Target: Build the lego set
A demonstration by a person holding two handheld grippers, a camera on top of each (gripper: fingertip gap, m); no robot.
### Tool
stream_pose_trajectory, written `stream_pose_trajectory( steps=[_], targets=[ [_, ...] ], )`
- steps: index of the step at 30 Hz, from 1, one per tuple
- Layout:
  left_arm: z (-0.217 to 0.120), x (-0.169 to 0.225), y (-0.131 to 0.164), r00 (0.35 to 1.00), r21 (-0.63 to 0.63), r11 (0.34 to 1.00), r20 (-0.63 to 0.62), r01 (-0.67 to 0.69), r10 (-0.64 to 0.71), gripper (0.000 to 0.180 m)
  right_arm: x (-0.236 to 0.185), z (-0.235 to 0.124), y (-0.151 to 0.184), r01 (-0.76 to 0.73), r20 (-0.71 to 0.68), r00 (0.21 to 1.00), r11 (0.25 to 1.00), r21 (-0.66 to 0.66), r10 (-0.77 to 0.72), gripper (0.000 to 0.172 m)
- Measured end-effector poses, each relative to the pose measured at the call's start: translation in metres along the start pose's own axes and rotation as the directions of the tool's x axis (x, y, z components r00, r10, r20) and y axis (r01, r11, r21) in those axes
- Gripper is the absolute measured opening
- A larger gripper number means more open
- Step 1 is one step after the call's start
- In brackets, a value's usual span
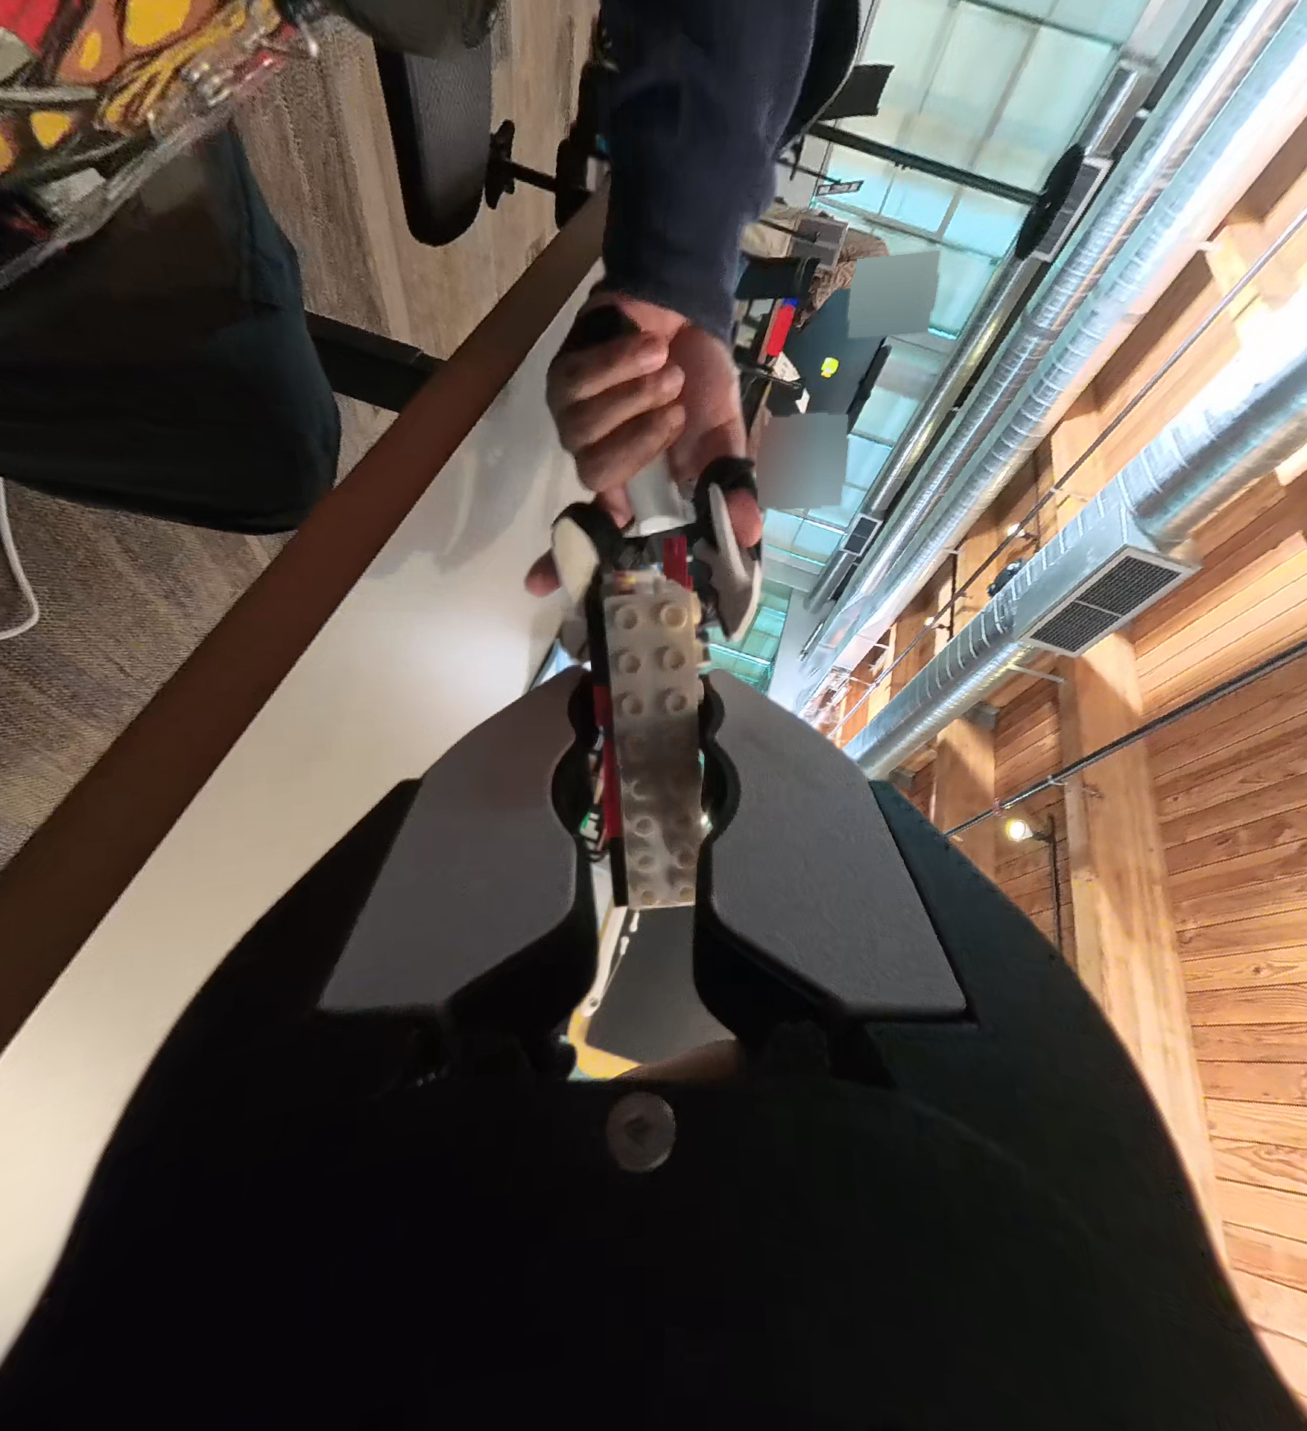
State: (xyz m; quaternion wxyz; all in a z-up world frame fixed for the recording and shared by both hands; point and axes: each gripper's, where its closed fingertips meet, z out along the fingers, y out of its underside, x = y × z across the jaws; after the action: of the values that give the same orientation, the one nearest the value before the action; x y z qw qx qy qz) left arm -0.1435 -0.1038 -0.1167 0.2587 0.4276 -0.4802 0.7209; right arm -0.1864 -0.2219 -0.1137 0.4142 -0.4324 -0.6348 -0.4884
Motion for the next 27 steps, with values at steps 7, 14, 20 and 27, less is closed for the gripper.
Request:
stream_pose_trajectory(
  steps=[7,14,20,27],
  targets=[
    [0.005,0.004,0.007,0.992,-0.079,0.997,-0.129,0.006,-0.016,0.077,0.0,0.005,0.003,-0.056,-0.024,0.998,0.998,-0.014,0.055,0.024],
    [0.0,0.005,0.015,0.987,-0.074,0.996,-0.15,0.043,-0.054,0.077,-0.007,0.012,0.014,-0.076,-0.062,0.995,0.997,-0.015,0.075,0.024],
    [0.007,0.004,0.02,0.986,-0.149,0.988,-0.159,0.03,-0.054,0.075,-0.009,0.015,0.019,-0.046,-0.075,0.996,0.999,-0.015,0.045,0.024],
    [0.008,0.001,0.012,0.983,-0.177,0.984,-0.178,0.016,-0.048,0.071,-0.011,0.017,0.026,-0.042,-0.074,0.996,0.999,-0.013,0.041,0.024]
  ],
)
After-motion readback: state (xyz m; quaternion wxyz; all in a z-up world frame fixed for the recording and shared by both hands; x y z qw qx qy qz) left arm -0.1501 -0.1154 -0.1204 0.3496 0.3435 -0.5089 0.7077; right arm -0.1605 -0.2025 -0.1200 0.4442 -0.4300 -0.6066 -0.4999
